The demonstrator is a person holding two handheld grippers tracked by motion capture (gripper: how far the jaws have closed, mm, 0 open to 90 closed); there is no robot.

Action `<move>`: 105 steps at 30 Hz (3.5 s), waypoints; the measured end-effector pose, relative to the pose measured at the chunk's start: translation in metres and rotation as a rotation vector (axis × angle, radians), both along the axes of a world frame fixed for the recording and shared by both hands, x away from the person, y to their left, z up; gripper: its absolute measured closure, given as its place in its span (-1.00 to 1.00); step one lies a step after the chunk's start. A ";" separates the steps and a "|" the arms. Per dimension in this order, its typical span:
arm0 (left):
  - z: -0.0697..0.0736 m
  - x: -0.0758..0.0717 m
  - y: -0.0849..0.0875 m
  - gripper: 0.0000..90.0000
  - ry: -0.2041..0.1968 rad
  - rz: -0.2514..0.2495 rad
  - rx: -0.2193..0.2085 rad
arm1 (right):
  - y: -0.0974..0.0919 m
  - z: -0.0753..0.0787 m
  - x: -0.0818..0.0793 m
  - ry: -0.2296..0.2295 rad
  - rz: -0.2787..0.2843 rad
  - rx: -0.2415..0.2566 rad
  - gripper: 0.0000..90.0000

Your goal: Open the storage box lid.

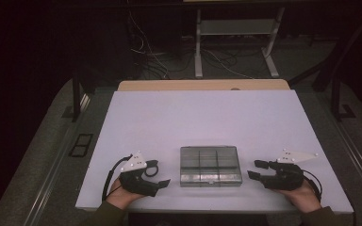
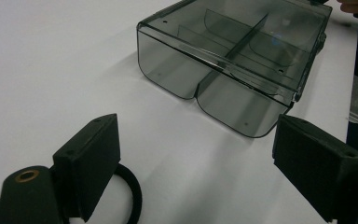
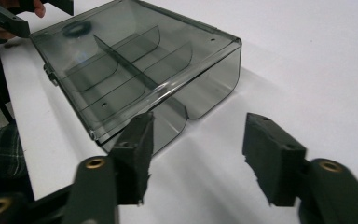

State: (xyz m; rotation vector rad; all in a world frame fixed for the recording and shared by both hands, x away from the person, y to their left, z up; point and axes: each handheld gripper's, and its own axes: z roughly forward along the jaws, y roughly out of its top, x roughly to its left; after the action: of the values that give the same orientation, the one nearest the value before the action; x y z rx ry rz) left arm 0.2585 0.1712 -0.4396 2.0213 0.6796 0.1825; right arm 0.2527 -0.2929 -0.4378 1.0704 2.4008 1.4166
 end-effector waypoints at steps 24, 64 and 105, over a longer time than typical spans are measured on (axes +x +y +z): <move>-0.001 -0.005 -0.012 0.82 0.068 -0.132 -0.067 | 0.006 -0.002 -0.004 0.038 0.129 -0.011 0.98; -0.005 -0.006 -0.028 0.97 0.082 -0.173 -0.057 | 0.018 0.000 -0.008 0.048 0.228 -0.018 0.98; 0.002 0.007 -0.033 0.97 0.046 -0.168 -0.131 | 0.022 0.006 -0.001 0.051 0.234 0.055 0.98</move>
State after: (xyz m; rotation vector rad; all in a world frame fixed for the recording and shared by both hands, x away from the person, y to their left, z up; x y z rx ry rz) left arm 0.2655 0.1377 -0.4378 1.9502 0.5331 -0.0074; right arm 0.2515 -0.2709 -0.4318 0.8700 2.6098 1.5520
